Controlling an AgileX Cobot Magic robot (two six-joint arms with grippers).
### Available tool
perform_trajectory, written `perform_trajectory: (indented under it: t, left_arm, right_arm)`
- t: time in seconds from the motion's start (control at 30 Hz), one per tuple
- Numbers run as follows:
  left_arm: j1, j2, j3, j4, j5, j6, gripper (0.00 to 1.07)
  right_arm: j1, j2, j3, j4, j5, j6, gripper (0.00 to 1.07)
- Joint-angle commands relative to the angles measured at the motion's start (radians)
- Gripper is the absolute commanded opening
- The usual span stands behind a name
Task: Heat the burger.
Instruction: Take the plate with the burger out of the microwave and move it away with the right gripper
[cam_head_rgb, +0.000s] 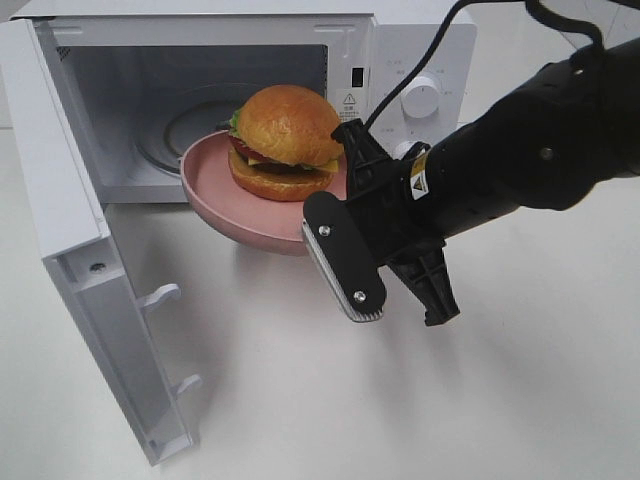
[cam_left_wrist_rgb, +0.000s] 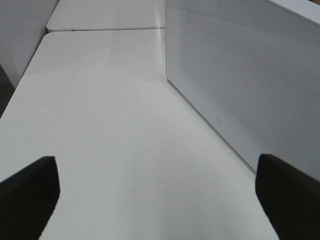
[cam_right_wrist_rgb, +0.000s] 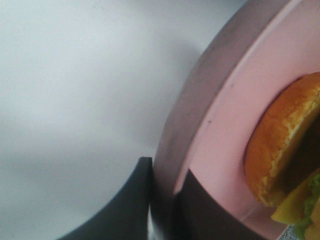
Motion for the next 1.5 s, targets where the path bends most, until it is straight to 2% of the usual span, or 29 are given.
perform_trajectory:
  t: [0.03,0.4,1.07,1.5]
  left_arm:
    - [0.0,-0.022,0.004,0.002,-0.01,0.004,1.0]
    - [0.0,-0.022,0.004,0.002,-0.01,0.004,1.0]
    - [0.0,-0.022,0.004,0.002,-0.01,0.004,1.0]
    - [0.0,-0.022,0.004,0.002,-0.01,0.004,1.0]
  right_arm:
    - [0.004,-0.084,0.039,-0.019,-0.075,0.027,0.0]
    - [0.004,-0.209,0.133,-0.057,-0.041,0.072,0.0]
    - [0.004,-0.503,0.277,-0.273,0.156,0.248,0.0]
    - [0.004,-0.688,0.34,-0.305,0.303,0.326,0.0]
